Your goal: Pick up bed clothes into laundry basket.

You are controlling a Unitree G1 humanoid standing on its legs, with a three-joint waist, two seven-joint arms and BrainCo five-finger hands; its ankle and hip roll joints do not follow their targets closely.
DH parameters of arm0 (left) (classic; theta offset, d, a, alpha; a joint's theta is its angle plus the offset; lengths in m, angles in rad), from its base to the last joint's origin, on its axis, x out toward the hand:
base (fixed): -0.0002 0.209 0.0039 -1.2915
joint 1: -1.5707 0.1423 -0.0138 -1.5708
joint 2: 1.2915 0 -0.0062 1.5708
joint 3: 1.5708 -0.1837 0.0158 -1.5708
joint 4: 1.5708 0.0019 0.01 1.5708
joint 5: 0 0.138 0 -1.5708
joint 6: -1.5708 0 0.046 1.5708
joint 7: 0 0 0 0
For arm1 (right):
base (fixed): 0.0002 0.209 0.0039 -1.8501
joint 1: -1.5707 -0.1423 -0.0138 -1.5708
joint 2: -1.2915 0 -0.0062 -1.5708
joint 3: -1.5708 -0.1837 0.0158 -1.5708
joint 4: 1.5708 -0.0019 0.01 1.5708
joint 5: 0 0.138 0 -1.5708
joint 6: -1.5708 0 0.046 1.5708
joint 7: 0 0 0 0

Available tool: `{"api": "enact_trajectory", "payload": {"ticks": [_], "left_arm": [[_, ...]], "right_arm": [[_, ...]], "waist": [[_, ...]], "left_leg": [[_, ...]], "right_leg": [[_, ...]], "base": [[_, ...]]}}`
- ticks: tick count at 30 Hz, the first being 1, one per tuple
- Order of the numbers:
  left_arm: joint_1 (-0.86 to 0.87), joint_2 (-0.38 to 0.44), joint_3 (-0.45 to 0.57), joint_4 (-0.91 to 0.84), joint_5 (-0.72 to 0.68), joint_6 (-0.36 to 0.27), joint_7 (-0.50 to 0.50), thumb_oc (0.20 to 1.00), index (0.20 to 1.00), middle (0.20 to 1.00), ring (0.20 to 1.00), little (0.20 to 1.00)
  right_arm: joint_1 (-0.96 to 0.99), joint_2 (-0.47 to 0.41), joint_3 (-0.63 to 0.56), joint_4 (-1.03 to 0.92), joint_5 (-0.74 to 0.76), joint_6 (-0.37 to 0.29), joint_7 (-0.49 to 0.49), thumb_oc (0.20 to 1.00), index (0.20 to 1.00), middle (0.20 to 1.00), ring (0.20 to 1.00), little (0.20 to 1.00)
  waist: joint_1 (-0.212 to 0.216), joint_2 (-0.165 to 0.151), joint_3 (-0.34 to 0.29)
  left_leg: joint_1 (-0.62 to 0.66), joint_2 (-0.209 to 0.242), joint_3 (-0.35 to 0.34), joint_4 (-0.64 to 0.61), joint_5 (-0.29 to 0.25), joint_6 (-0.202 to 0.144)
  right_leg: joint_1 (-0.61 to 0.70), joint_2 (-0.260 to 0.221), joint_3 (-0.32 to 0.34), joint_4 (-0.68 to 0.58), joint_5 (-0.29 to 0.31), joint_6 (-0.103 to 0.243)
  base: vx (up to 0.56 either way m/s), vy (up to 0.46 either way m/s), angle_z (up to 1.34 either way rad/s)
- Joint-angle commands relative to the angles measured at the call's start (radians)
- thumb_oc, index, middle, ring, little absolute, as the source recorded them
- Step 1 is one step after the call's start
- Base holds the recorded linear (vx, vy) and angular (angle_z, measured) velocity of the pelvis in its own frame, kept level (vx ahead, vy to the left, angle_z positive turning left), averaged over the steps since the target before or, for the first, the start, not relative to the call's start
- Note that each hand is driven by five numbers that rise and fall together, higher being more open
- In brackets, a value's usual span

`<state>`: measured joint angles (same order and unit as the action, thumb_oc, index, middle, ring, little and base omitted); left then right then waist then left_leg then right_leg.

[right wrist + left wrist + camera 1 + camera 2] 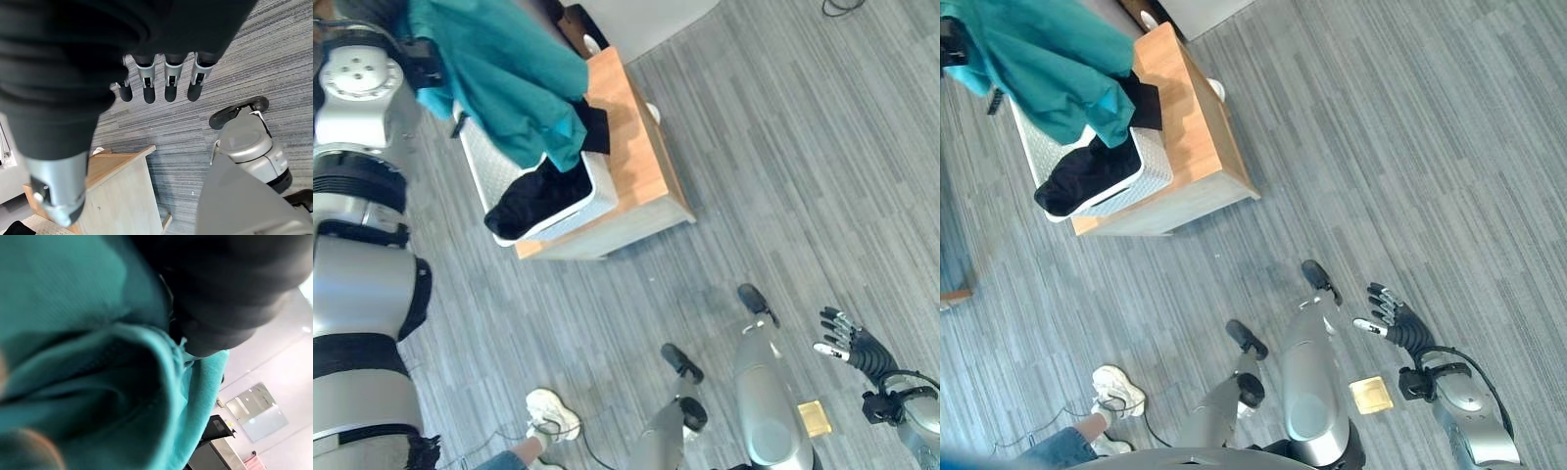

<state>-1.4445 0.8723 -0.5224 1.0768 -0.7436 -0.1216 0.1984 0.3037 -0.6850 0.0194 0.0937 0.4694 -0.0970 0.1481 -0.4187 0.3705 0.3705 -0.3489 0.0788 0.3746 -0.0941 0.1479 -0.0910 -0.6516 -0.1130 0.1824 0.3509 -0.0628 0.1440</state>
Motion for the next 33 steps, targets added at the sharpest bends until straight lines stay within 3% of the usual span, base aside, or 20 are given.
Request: {"api": "enact_trajectory", "payload": {"ticks": [1,5,8,9,10,11,12,20,33], "left_arm": [[-0.167,0.133,0.097,0.094,-0.04,-0.07,0.113,0.2,0.2,0.2,0.2,0.2],[-0.159,0.154,0.122,0.127,-0.042,-0.056,0.146,0.2,0.2,0.2,0.2,0.2],[-0.135,0.178,0.167,0.157,-0.071,-0.059,0.181,0.2,0.2,0.2,0.2,0.2],[-0.133,0.18,0.169,0.156,-0.071,-0.059,0.18,0.2,0.2,0.2,0.2,0.2],[-0.117,0.194,0.193,0.172,-0.08,-0.06,0.2,0.2,0.2,0.2,0.2,0.2],[-0.114,0.196,0.195,0.171,-0.079,-0.06,0.2,0.2,0.2,0.2,0.2,0.2],[-0.078,0.22,0.222,0.19,-0.089,-0.052,0.205,0.2,0.2,0.2,0.2,0.2],[0.101,0.222,0.283,0.248,-0.067,0.016,0.097,0.2,0.2,0.2,0.2,0.2],[0.145,0.206,0.291,0.253,-0.04,0.049,0.049,0.2,0.2,0.2,0.2,0.2]], "right_arm": [[0.021,0.028,0.003,-0.027,-0.002,-0.039,-0.016,1.0,1.0,1.0,1.0,1.0],[0.021,0.019,0.027,-0.029,-0.016,-0.032,-0.014,1.0,1.0,1.0,1.0,1.0],[0.014,0.011,0.048,-0.017,-0.028,-0.03,-0.025,1.0,1.0,1.0,1.0,1.0],[0.012,0.01,0.049,-0.016,-0.028,-0.03,-0.026,1.0,1.0,1.0,1.0,1.0],[0.016,0.008,0.059,-0.01,-0.037,-0.027,-0.027,1.0,1.0,1.0,1.0,1.0],[0.014,0.007,0.061,-0.009,-0.037,-0.027,-0.028,1.0,1.0,1.0,1.0,1.0],[0.022,0.001,0.07,-0.012,-0.034,-0.022,-0.018,1.0,1.0,1.0,1.0,1.0],[0.012,-0.01,0.087,0.0,-0.01,-0.02,0.005,1.0,1.0,1.0,1.0,1.0],[0.013,-0.011,0.067,-0.004,-0.021,0.0,0.002,1.0,1.0,1.0,1.0,1.0]], "waist": [[-0.057,-0.02,0.039],[-0.051,-0.022,0.053],[-0.048,-0.035,0.072],[-0.044,-0.03,0.065],[-0.042,-0.04,0.076],[-0.039,-0.036,0.07],[-0.03,-0.046,0.074],[-0.018,-0.057,0.084],[-0.047,-0.048,0.118]], "left_leg": [[0.125,0.03,-0.009,0.007,-0.04,-0.076],[0.121,0.025,-0.026,0.007,-0.063,-0.081],[0.105,0.03,-0.013,0.007,-0.044,-0.078],[0.112,0.026,-0.026,0.007,-0.064,-0.083],[0.102,0.031,-0.014,0.007,-0.043,-0.078],[0.111,0.027,-0.027,0.007,-0.066,-0.082],[0.106,0.035,-0.012,0.007,-0.043,-0.076],[0.115,0.032,-0.032,0.007,-0.066,-0.078],[0.115,0.021,-0.021,0.007,-0.072,-0.075]], "right_leg": [[0.178,0.075,-0.049,-0.269,0.066,-0.048],[0.163,0.077,-0.046,-0.258,0.041,-0.045],[0.136,0.088,-0.053,-0.242,0.066,-0.05],[0.145,0.085,-0.045,-0.246,0.043,-0.045],[0.13,0.093,-0.053,-0.235,0.065,-0.051],[0.141,0.089,-0.046,-0.239,0.039,-0.046],[0.132,0.098,-0.055,-0.23,0.06,-0.054],[0.133,0.099,-0.054,-0.222,0.03,-0.055],[0.122,0.096,-0.037,-0.228,0.039,-0.058]], "base": [[-0.02,-0.001,0.06],[0.04,0.012,-0.01],[-0.05,-0.024,0.02],[-0.11,-0.059,-0.07],[0.08,0.024,-0.07],[-0.11,-0.07,0.0],[0.0,0.0,0.0],[0.02,0.003,0.0],[0.02,0.01,-0.03]]}}
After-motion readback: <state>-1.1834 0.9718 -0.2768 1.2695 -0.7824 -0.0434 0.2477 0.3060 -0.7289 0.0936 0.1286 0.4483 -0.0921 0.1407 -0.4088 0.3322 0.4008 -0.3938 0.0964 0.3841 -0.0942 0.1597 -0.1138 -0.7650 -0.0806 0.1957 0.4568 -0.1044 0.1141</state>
